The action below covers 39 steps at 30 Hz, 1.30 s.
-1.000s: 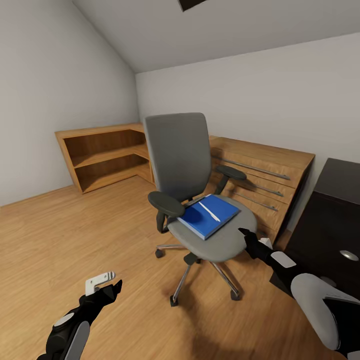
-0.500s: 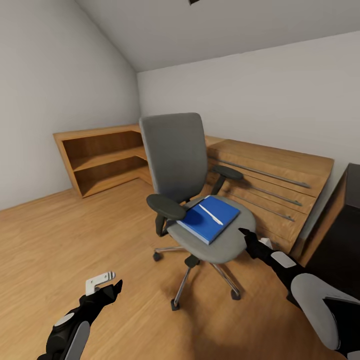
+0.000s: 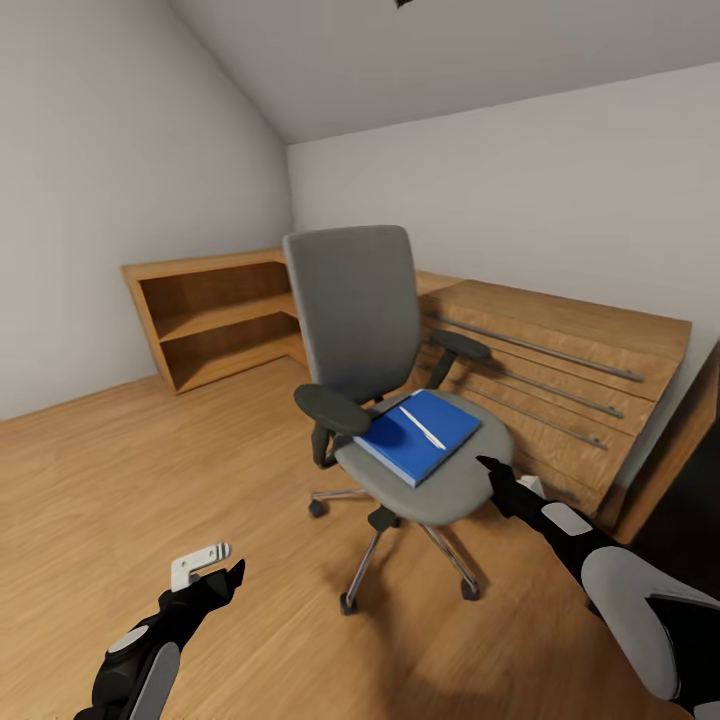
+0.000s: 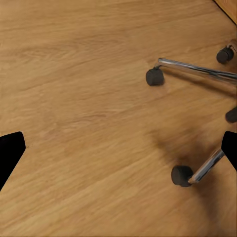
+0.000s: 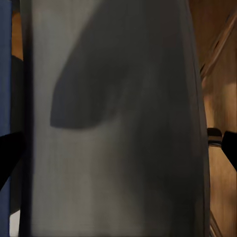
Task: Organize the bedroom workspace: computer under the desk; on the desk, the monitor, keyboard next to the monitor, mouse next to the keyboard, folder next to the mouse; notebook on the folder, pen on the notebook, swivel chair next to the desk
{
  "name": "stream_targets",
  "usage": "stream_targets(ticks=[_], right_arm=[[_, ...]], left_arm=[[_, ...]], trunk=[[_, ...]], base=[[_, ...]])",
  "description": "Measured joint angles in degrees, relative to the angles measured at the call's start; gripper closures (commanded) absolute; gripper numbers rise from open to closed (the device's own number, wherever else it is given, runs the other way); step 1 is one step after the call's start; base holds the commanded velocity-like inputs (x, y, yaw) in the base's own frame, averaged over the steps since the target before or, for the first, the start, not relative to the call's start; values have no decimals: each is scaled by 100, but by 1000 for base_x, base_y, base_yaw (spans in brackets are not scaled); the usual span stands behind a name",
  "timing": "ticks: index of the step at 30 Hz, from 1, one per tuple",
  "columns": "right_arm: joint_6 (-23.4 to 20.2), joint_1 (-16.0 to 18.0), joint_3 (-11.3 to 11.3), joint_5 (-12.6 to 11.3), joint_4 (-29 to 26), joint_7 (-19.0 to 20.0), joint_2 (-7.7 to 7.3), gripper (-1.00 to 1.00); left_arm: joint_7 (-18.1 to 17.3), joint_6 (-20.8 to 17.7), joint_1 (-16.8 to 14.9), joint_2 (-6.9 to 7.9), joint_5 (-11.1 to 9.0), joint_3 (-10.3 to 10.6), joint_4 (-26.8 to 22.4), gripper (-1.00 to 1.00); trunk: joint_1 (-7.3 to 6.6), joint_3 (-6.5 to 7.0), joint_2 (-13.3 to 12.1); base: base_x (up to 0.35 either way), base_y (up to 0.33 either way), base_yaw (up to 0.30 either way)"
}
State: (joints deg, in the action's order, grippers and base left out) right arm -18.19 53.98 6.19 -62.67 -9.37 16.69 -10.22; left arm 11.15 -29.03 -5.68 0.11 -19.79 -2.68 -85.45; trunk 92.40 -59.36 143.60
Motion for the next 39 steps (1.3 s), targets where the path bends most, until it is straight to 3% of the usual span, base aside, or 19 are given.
stream_targets(ticks=[27,39], right_arm=[[5,-4,-94,46,13,56,1,-100],[8,-4,-94,55,12,57,2,-100]], left_arm=[[-1,-1,-1,5,1,0,1,-100],[-1,-9,-1,5,1,0,2,-100]], trunk=[[2,-1,-1],[4,-1,-1]], base=[[-107,0,7],[-296,0,0]])
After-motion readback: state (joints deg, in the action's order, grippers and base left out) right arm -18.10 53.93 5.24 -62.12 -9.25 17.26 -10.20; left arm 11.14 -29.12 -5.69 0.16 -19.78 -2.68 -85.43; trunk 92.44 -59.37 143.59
